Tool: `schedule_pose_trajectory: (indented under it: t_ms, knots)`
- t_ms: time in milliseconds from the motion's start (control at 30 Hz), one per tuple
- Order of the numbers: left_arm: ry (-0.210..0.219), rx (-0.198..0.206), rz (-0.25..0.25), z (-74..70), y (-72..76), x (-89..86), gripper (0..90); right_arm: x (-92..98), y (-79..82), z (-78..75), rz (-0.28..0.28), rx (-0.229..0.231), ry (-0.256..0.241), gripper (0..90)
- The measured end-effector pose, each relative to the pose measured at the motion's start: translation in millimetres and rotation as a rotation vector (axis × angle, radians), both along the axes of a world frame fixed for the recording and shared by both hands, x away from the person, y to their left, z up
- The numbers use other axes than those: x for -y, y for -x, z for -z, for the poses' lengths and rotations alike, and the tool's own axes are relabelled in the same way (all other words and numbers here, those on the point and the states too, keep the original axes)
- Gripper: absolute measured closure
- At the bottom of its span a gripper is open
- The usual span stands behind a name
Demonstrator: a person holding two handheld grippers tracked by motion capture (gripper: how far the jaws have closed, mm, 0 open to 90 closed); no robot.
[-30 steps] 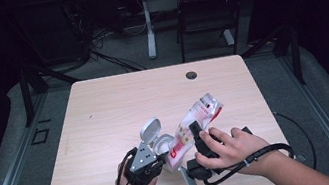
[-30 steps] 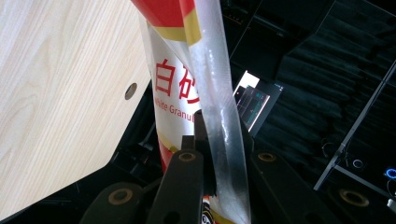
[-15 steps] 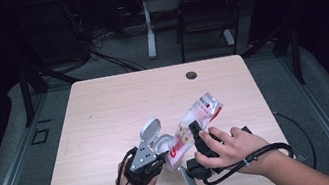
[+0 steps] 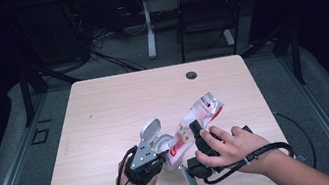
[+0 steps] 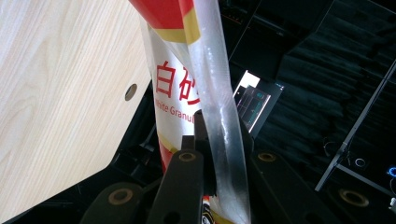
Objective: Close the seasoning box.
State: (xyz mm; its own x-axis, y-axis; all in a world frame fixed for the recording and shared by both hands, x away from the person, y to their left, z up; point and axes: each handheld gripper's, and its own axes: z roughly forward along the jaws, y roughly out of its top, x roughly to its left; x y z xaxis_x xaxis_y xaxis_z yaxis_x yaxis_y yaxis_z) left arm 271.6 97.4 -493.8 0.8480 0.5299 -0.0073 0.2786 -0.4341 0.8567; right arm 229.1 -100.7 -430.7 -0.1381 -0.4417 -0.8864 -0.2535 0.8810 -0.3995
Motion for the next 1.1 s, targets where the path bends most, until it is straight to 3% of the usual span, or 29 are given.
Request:
schedule_pose_trajectory:
  t_ms: [733, 1100]
  knots:
    - [0.007, 0.003, -0.006, -2.7, 0.7, -0.6, 90.0, 0.9, -1.4, -3.4, 0.001, -0.003, -0.010, 86.8]
    - [0.005, -0.003, -0.005, -3.0, 0.1, -0.7, 90.0, 5.2, -2.7, -0.3, 0.010, -0.037, -0.033, 86.8]
